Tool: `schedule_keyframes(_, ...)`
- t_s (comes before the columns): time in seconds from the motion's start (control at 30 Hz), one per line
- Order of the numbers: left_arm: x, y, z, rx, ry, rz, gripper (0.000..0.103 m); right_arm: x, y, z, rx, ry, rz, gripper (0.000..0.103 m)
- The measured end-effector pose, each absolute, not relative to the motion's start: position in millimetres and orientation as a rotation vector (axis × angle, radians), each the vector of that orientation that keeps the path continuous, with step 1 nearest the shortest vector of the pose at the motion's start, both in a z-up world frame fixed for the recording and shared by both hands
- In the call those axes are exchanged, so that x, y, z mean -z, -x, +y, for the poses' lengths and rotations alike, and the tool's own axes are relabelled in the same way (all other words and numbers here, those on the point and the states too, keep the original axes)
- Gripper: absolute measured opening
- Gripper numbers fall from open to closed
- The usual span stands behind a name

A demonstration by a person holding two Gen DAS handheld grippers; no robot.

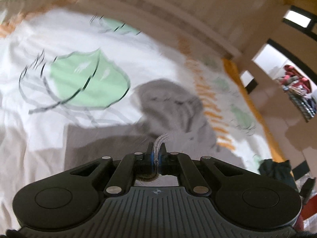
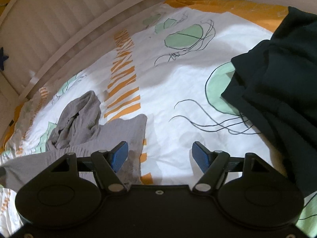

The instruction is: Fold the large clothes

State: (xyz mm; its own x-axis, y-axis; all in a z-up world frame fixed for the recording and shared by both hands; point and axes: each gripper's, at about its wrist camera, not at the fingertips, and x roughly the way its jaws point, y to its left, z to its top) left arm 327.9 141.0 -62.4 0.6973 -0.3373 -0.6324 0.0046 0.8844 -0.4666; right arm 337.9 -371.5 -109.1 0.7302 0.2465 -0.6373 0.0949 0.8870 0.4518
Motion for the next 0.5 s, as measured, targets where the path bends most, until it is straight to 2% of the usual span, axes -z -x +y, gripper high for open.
schedule_keyframes(0.2,91.8,-328.8,159.6,0.178,0.499,0.847,0.005,107.3,-336.6,-343.1,-0.224,-0.359,0.801,0.075)
schedule_keyframes(0.27,97.3,-329.7,161.7,0.181,0.510,0.869,0.005,109.9,-336.8,-324.2,-0.295,-0.259,0.845,0.077)
schedule_keyframes(0.33,103.2,-331.0,164.4,0.178,0.513,0.882,0.005,115.9,-335.9,-307.8,-0.277,-0.124,0.882,0.075)
schedule_keyframes(0.4,107.1,-331.8,168.9,0.157,0.511,0.880,0.010,121.8,-334.4,-299.9,-0.169,0.036,0.893,0.074)
schedule_keyframes(0.5,110.9,-332.3,179.3,0.103,0.519,0.858,0.024,125.3,-334.9,-318.6,-0.057,0.000,0.896,0.075)
